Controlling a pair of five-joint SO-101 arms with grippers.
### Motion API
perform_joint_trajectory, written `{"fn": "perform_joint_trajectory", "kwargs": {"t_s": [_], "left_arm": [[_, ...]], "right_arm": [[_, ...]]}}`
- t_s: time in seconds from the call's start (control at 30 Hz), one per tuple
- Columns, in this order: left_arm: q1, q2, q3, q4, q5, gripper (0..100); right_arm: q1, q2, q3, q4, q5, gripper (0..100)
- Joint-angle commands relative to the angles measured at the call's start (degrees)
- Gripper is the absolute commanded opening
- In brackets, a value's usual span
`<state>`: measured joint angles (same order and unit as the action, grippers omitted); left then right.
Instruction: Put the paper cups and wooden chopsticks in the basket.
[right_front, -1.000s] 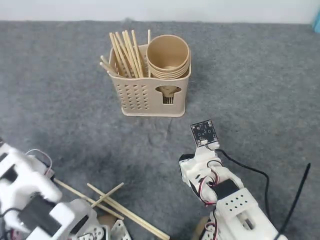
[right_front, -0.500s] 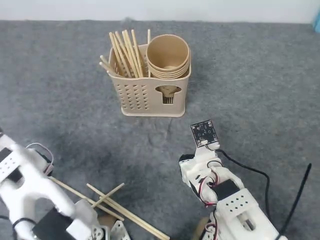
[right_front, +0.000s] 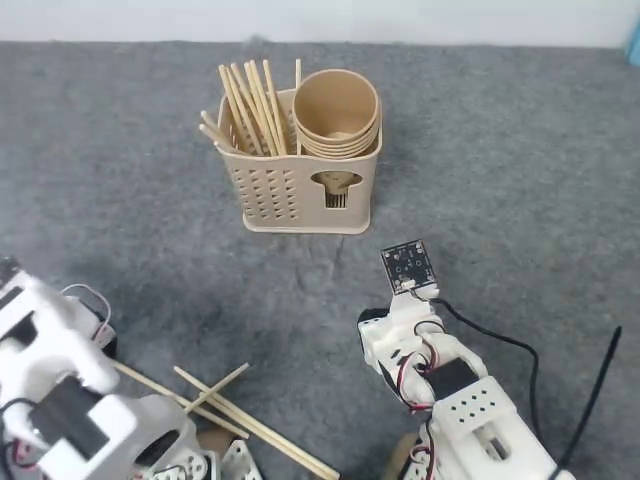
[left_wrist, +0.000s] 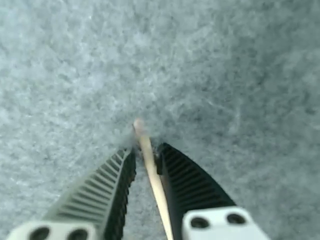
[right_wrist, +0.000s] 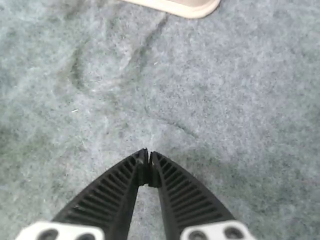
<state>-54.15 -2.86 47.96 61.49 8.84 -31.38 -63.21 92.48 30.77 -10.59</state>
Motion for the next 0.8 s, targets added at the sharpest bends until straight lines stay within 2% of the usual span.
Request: {"fn": "perform_joint_trajectory", "kwargs": {"t_s": [0.0,0.1,0.2,0.37,0.77], "left_arm": [[0.35,3.25,-3.12,-2.46,0.97,7],[0.35,3.16,-3.47,-0.18,0.97,6],[1.41,3.16,-3.56,3.08,0.88,1],[3.25,3.08,-5.93,5.63,1.14,1],[6.59,3.08,-33.10,31.30,1.23,1]], "right_arm": [[0.40,-1.01,-0.70,-0.84,0.79,0.8],[0.40,-1.01,-0.79,-0.84,0.79,0.8],[0.40,-1.01,-0.79,-0.84,0.79,0.8],[0.40,-1.01,-0.79,-0.92,0.79,0.8],[0.40,-1.01,-0.79,-1.19,0.79,0.8]]}}
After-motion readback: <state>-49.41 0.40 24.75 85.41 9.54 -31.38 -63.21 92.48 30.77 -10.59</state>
